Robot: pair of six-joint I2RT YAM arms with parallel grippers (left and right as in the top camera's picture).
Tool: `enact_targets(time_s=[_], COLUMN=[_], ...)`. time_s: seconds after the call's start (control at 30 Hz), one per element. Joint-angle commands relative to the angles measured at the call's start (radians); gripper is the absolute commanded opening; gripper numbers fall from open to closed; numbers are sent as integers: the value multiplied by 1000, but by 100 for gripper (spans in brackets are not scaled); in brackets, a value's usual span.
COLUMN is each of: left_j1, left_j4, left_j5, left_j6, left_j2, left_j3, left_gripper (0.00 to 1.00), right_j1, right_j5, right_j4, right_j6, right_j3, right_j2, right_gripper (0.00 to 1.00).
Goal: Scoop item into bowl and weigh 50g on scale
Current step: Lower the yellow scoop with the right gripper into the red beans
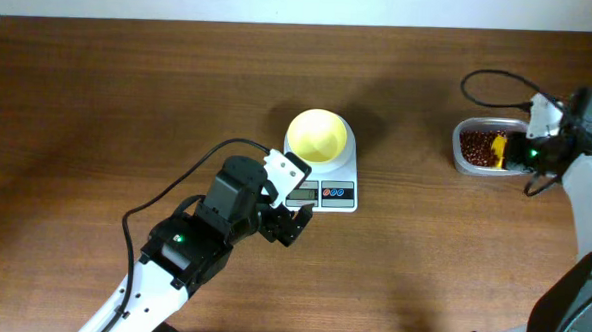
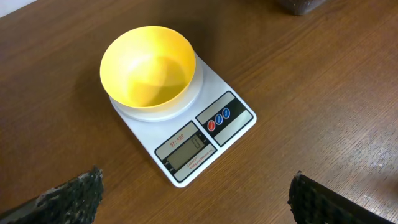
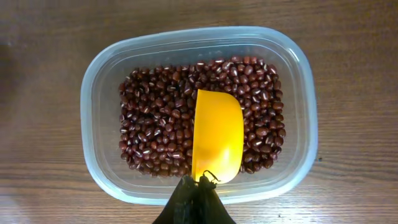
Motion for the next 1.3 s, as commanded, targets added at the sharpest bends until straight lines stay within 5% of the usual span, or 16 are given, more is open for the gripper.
enact_targets(time_s=[0.0, 1.27], left_j1=[-2, -2], left_j4=[2, 2], left_j5=[3, 3], left_j6=[-13, -13], left_j2=[3, 3], left_j3=[-9, -9], left_gripper=[99, 99], right_j1=[-24, -34], right_j5=[-60, -266], right_j4=[-8, 14], right_j6=[26, 188], right_j3=[-19, -21], right_j2=[15, 114], right_gripper=[4, 4])
